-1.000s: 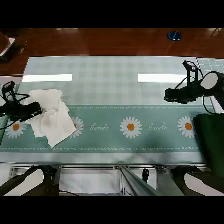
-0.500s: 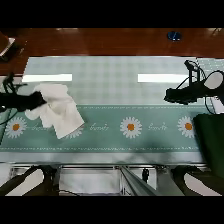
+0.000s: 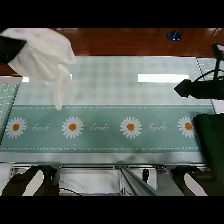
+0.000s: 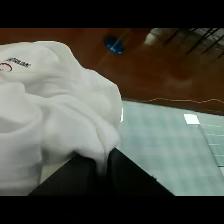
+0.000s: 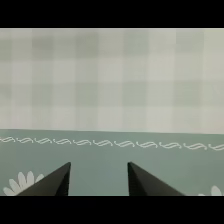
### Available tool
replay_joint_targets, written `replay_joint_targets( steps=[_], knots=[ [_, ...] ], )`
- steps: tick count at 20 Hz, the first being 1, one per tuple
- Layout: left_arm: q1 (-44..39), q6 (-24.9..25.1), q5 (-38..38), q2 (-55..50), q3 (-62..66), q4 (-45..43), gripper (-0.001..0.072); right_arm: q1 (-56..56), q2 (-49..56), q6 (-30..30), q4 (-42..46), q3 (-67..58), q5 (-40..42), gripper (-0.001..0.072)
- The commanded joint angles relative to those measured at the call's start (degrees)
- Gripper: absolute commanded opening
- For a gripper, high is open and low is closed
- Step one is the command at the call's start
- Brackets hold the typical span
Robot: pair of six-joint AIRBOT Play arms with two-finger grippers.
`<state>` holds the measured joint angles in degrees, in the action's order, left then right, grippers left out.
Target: Fold the shirts.
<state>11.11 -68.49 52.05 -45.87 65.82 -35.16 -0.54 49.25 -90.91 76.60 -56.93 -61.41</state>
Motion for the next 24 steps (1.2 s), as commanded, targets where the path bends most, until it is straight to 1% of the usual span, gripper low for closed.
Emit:
replay_joint_targets(
  steps=[1,4,6,8,10,12,15,17,19,20,21,22,23,24],
  knots=[
    [-9.4,0.5,-7.0,3.1,4.2,1.8,0.0030,0.0,-6.3,-0.4,-0.3,0.0,0.1,0.0409],
    [-22.2,0.6,-15.8,3.3,2.2,1.7,0.0030,0.0,-9.9,-0.4,-1.6,0.0,-0.1,0.0409],
    [-32.2,3.0,-22.0,3.3,-1.8,1.0,0.0030,0.0,-11.4,-0.4,-1.6,0.0,-0.1,0.0409],
    [-41.9,3.3,-30.7,3.2,-7.5,0.1,0.0030,0.0,-11.6,-0.4,-1.7,0.0,-0.5,0.0409],
    [-49.7,3.3,-39.6,2.9,-14.0,0.0,0.0030,0.0,-11.5,-0.4,-1.7,0.0,-0.7,0.0409],
    [-55.8,3.3,-44.8,1.6,-20.7,0.1,0.0030,0.0,-11.5,-0.4,-1.7,0.0,-0.6,0.0409],
    [-59.7,3.3,-44.7,-2.2,-28.6,0.1,0.0030,0.0,-11.5,-0.4,-1.4,0.0,1.0,0.0409],
    [-59.3,3.3,-41.5,-5.5,-32.1,0.1,0.0030,0.0,-10.8,-0.4,-1.5,0.0,1.4,0.0409],
    [-58.2,3.3,-36.7,-9.0,-33.3,0.1,0.0031,0.0,-8.9,-0.4,-1.5,0.0,0.1,0.0409],
    [-57.6,3.3,-33.3,-10.9,-33.3,0.1,0.0083,0.0,-7.6,-0.4,-1.5,0.0,-0.7,0.0410],
    [-57.5,3.3,-30.4,-12.4,-33.1,0.1,0.0376,0.0,-6.3,-0.5,-1.6,0.0,-1.4,0.0410],
    [-57.4,3.1,-26.9,-13.3,-32.8,0.0,0.0509,0.0,-4.8,-0.6,-1.6,0.0,-1.6,0.0410],
    [-56.4,3.3,-22.1,-13.4,-32.0,-0.9,0.0509,-0.1,-3.6,-0.9,-2.5,0.0,-1.3,0.0410],
    [-54.1,3.3,-15.3,-13.0,-30.2,-3.3,0.0509,-0.8,-3.2,-0.8,-3.8,-0.6,-1.0,0.0410]
  ],
)
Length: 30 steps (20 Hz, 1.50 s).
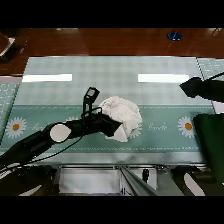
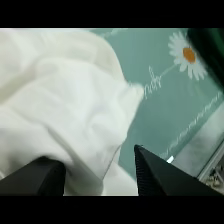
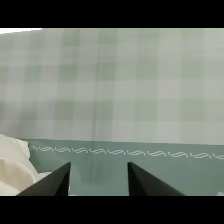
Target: Fold the shirts.
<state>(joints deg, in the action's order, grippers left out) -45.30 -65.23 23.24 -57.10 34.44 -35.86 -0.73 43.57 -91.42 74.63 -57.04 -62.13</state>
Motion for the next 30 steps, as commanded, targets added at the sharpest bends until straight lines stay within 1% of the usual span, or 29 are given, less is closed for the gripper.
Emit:
replay_joint_targets(
  steps=[1,3,4,5,6,8,9,11,13,15,17,18,19,21,22,24,26,27,28,30],
  knots=[
    [5.7,-0.9,21.4,-1.3,3.7,-4.9,0.0508,-1.8,2.5,0.2,-2.2,-1.7,-0.4,0.0410],
    [15.6,-6.6,37.6,0.7,11.1,-12.5,0.0507,-6.2,2.2,1.1,1.4,-6.1,-1.6,0.0410],
    [20.6,-8.8,42.3,2.0,14.6,-16.0,0.0507,-9.2,1.7,1.1,4.0,-7.7,-1.9,0.0410],
    [26.0,-10.0,44.7,3.7,17.8,-19.0,0.0507,-12.8,1.1,1.2,6.2,-8.6,-2.2,0.0410],
    [30.8,-10.6,44.4,5.1,19.7,-20.3,0.0506,-16.3,0.7,1.2,8.2,-8.5,-2.7,0.0410],
    [39.4,-10.6,40.3,6.1,20.2,-19.3,0.0506,-22.6,0.8,1.2,10.6,-7.1,-6.2,0.0410],
    [42.4,-11.2,39.5,5.0,19.5,-18.0,0.0506,-24.9,0.8,1.5,10.6,-5.0,-6.9,0.0410],
    [45.0,-11.0,40.5,1.0,17.1,-13.4,0.0506,-26.0,0.8,1.6,10.4,1.0,-6.8,0.0410],
    [44.2,-6.7,43.5,-6.1,14.7,-6.7,0.0506,-25.9,0.8,2.6,3.8,9.4,-5.7,0.0410],
    [42.7,-1.8,48.6,-14.3,14.3,1.5,0.0506,-25.9,0.8,6.1,-4.2,17.1,-4.6,0.0410],
    [40.9,4.9,54.9,-20.3,14.4,8.7,0.0506,-25.9,0.8,7.5,-7.1,22.5,-4.3,0.0410],
    [40.1,6.7,57.0,-22.1,14.5,8.6,0.0506,-25.9,0.8,8.1,-7.1,24.2,-4.4,0.0410],
    [39.5,7.5,57.3,-22.9,14.5,6.5,0.0506,-25.9,0.8,8.3,-7.0,25.0,-4.6,0.0410],
    [38.5,7.8,55.5,-22.9,14.5,-0.2,0.0506,-25.9,0.8,8.9,-7.1,25.6,-4.9,0.0410],
    [38.1,7.8,54.6,-22.9,14.4,-1.2,0.0506,-25.9,0.8,8.9,-7.2,25.6,-4.8,0.0410],
    [36.5,7.8,52.7,-22.9,14.4,-1.2,0.0506,-25.9,0.8,8.9,-7.6,25.6,-4.6,0.0410],
    [33.6,9.3,53.0,-22.9,14.4,-1.3,0.0506,-25.9,0.8,8.9,-7.7,25.6,-5.0,0.0410],
    [31.8,9.3,52.6,-22.9,14.3,-1.3,0.0506,-25.9,0.8,8.9,-7.7,25.6,-5.2,0.0410],
    [30.0,9.3,51.2,-22.9,14.3,-1.3,0.0506,-25.9,0.8,8.9,-7.7,25.6,-5.5,0.0410],
    [26.5,8.5,45.3,-22.9,14.3,-1.5,0.0506,-25.9,0.8,8.9,-7.8,25.6,-5.5,0.0410]
  ],
)
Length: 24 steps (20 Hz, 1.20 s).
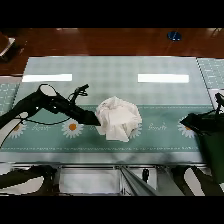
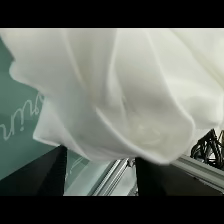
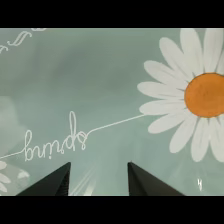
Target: Fold the shirts.
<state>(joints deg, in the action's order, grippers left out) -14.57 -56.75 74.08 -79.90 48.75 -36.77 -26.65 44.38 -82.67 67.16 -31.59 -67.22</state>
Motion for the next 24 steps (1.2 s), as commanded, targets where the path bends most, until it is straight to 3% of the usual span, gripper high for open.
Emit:
replay_joint_targets(
  steps=[1,5,12,15,16,17,19,20,24],
  knots=[
    [-6.1,-1.3,-9.6,-0.2,0.0,-1.0,0.0506,0.0,0.0,0.1,-0.8,0.2,-0.4,0.0410],
    [-10.9,-5.6,-21.7,-0.2,0.0,-2.8,0.0506,0.0,0.0,0.2,-1.8,0.4,-1.7,0.0410],
    [-14.1,-6.6,-30.2,-0.4,0.0,-2.9,0.0505,0.0,0.0,2.8,-10.7,4.3,-1.2,0.0410],
    [-15.3,-7.9,-30.0,-2.8,0.0,-2.9,0.0497,0.0,0.0,3.3,-12.0,4.3,-1.2,0.0409],
    [-15.6,-9.4,-29.7,-4.1,0.0,-2.9,0.0468,0.0,0.0,3.3,-12.1,4.3,-1.3,0.0410],
    [-15.8,-10.4,-28.8,-5.3,0.2,-2.9,0.0376,0.0,0.0,3.4,-12.3,4.3,-1.4,0.0409],
    [-15.7,-10.6,-26.8,-6.3,0.6,-2.9,0.0075,0.0,0.0,3.5,-12.9,4.3,-1.4,0.0410],
    [-15.6,-10.5,-26.5,-5.9,0.9,-2.9,0.0031,0.0,0.0,3.7,-13.1,4.3,-1.6,0.0409],
    [-13.9,-10.4,-24.3,-3.9,3.3,-2.9,0.0031,0.2,0.0,4.3,-13.1,4.3,-3.4,0.0409]
  ],
)
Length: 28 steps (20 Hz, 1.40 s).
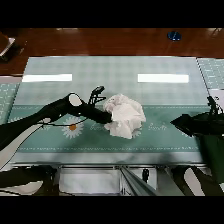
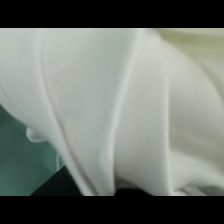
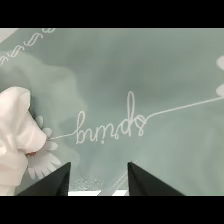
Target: Fold the shirts.
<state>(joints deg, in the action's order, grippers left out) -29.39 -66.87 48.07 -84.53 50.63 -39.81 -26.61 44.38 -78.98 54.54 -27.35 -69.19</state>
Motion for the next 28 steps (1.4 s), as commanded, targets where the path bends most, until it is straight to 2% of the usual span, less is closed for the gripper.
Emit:
replay_joint_targets(
  steps=[1,3,6,11,16,22,23,24,25,28],
  knots=[
    [1.5,-0.3,2.4,1.2,1.9,0.1,0.0031,1.6,0.0,0.6,0.1,0.0,-1.8,0.0409],
    [2.1,-0.3,3.5,1.6,2.5,0.1,0.0031,8.2,1.0,-0.8,0.2,0.1,-0.5,0.0409],
    [2.0,-0.3,4.2,1.6,2.6,0.1,0.0031,19.3,6.4,-4.8,0.8,0.0,7.0,0.0409],
    [2.0,-0.3,5.6,1.6,2.6,0.1,0.0032,31.5,19.8,-4.0,-3.0,-4.2,14.9,0.0410],
    [2.0,-0.3,5.6,1.6,2.6,0.1,0.0031,37.4,30.1,-3.1,-5.2,-11.6,15.5,0.0410],
    [2.0,-0.3,5.6,1.6,2.6,0.2,0.0031,42.3,37.0,-3.1,-6.3,-18.7,16.3,0.0400],
    [2.0,-0.3,5.6,1.6,2.6,0.1,0.0031,42.8,37.5,-3.0,-6.6,-19.1,16.3,0.0301],
    [2.0,-0.3,5.5,1.6,2.6,0.1,0.0031,43.2,37.5,-2.2,-7.0,-19.4,16.0,0.0143],
    [2.3,-0.3,5.5,1.6,2.6,0.1,0.0031,43.2,37.4,0.4,-8.2,-19.8,14.7,0.0018],
    [5.6,-0.5,5.5,3.0,2.6,0.4,0.0031,43.2,34.4,2.3,-6.3,-24.4,7.8,0.0023]
  ],
)
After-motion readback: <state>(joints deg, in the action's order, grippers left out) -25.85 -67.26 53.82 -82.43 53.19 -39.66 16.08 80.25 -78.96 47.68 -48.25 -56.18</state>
